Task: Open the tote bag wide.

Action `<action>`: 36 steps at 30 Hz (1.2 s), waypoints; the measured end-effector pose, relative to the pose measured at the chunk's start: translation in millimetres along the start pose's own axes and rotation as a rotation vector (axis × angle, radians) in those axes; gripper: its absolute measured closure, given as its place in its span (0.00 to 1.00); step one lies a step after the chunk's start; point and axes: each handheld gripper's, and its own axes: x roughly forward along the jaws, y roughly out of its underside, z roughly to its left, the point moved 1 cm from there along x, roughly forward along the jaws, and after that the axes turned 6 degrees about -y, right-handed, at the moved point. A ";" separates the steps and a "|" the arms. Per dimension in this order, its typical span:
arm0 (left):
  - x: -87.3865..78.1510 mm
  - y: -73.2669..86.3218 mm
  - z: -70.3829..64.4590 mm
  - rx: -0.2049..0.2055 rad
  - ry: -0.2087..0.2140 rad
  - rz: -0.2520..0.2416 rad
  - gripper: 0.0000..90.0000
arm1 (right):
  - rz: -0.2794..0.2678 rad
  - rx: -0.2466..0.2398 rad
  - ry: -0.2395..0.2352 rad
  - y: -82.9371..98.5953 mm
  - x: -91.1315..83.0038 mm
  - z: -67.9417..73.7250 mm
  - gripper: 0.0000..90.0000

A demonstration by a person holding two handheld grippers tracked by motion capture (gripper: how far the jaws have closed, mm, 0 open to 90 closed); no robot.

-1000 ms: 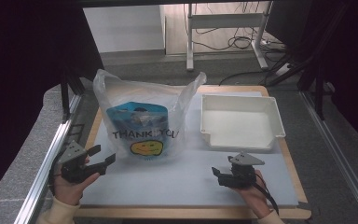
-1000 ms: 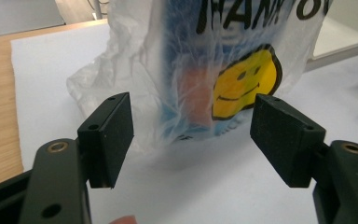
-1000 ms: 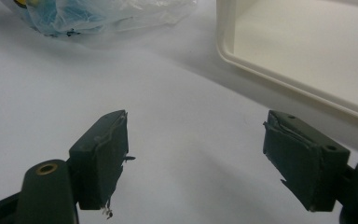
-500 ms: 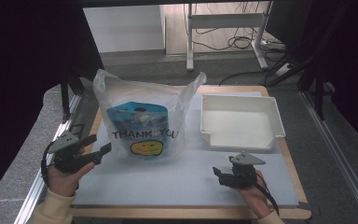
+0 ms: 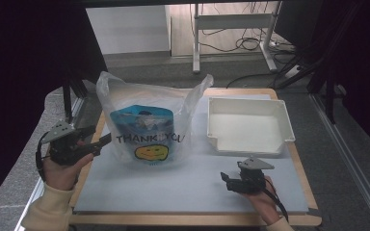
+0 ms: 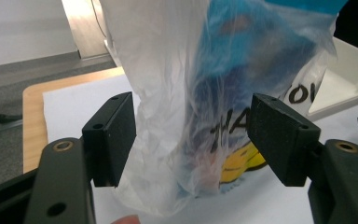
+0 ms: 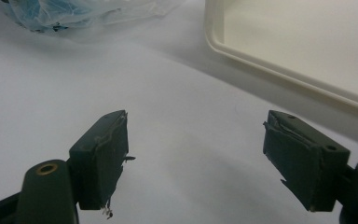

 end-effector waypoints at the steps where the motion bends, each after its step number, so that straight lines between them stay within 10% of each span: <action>1: 0.0 -2.8 0.1 0.001 0.000 -0.001 0.36 | 0.001 0.001 0.001 0.1 0.1 0.0 0.25; 25: 17.5 -58.5 15.0 -0.018 0.013 -0.022 0.37 | 0.018 0.006 0.018 2.0 1.6 -3.8 0.25; 32: 25.2 -66.4 15.1 -0.007 0.046 -0.012 0.49 | 0.024 0.006 0.023 2.3 2.5 -4.2 0.25; 36: 27.8 -66.0 16.0 -0.003 0.077 -0.008 0.72 | 0.024 0.008 0.026 2.4 2.1 -4.5 0.25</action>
